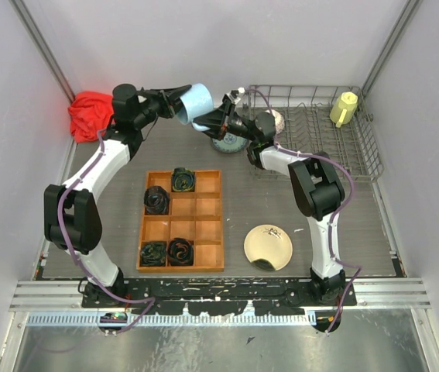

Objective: Load the mixed dishes into the dish rack

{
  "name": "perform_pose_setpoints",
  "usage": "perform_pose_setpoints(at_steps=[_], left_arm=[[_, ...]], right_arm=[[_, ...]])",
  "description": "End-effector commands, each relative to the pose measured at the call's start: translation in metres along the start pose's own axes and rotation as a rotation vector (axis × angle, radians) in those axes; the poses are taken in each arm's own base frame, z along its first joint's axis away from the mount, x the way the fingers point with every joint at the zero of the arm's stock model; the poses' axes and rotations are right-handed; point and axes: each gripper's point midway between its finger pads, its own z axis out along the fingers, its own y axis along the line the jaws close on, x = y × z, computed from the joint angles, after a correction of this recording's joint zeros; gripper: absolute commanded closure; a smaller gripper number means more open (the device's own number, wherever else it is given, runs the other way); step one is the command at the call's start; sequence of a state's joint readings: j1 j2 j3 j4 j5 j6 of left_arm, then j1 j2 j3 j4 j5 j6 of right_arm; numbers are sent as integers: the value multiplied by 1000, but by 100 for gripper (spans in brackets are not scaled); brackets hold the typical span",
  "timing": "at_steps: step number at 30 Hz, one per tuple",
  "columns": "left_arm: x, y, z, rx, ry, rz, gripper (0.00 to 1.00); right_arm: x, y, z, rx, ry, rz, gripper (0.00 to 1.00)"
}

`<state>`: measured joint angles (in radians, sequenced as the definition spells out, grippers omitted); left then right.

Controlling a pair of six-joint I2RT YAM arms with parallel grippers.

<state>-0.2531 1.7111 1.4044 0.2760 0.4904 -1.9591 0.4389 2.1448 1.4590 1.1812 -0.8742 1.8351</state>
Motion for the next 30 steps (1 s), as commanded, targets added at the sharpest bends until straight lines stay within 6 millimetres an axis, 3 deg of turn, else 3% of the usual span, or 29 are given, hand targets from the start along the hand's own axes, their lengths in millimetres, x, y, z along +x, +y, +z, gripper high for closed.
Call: perform_pose_setpoints(at_steps=[1,3,5,7,10,16,23,30], left_arm=[[47,-21,-6,57,141,77,100],[47,-19,-5,53,144,75,100],[46,-16,-5,47,142,76,95],[44,-15,-5,44,135,86,85],[39,-13,-6,36,122,104,62],[29,-8,-13,-8,94,142,32],[16,8,-29,-93,42,192,9],[12,17,-42,-161,24,264,2]], right_arm=[[16,36,21,-103,27,-41,89],[17,37,20,-117,28,-35,98],[17,40,18,-138,19,-35,99],[17,43,17,-151,11,-40,99],[16,44,15,-153,-8,-53,99],[1,47,2,-151,-74,-94,99],[-41,47,-37,-104,-183,-141,99],[-77,42,-87,7,-279,-216,99]])
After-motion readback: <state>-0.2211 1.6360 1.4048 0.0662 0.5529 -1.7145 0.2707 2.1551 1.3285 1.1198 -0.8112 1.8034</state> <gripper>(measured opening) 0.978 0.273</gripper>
